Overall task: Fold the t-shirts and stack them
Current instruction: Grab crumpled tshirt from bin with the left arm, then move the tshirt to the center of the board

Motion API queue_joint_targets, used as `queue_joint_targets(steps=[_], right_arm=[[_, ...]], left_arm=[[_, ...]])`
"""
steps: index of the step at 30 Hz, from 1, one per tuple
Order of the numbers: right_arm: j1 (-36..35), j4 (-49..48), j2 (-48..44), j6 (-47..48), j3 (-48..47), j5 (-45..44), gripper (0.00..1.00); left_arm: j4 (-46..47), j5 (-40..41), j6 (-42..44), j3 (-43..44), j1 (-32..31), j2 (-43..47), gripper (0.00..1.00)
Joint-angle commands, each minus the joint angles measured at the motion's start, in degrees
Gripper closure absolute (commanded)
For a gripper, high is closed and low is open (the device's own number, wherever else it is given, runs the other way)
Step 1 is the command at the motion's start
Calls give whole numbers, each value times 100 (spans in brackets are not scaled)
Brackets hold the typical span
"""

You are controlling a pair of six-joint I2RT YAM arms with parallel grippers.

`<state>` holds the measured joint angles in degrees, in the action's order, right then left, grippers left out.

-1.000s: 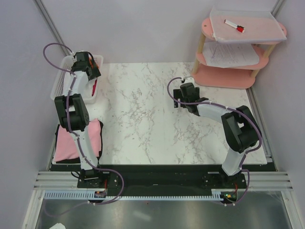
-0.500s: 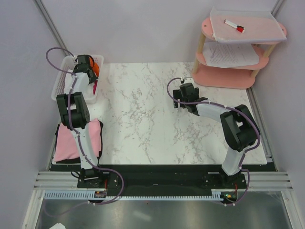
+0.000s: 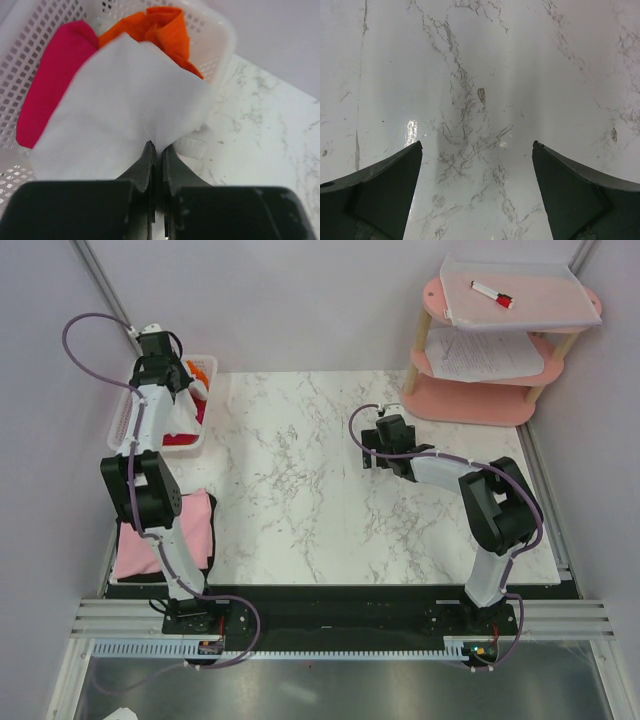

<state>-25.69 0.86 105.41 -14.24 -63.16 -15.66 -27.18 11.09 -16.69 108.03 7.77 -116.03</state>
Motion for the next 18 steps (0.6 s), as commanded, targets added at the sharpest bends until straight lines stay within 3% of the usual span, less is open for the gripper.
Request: queue_joint_targets(steps=[1,5,11,18], right_arm=[[3,-95,33,-105,-223,54,2],[12,45,-37,-132,-197,-68,2],[170,89,-134,-298,-188,-130,2],[504,116,-450,-378,-48,-148,2]], left_arm=[[222,-800,-36,315,-161,765,98],[231,-1449,78,534,-512,1046,98],[257,-2417,140,886,-1619,1100,98],[494,-4027,-939,1125,-2332,626,98]])
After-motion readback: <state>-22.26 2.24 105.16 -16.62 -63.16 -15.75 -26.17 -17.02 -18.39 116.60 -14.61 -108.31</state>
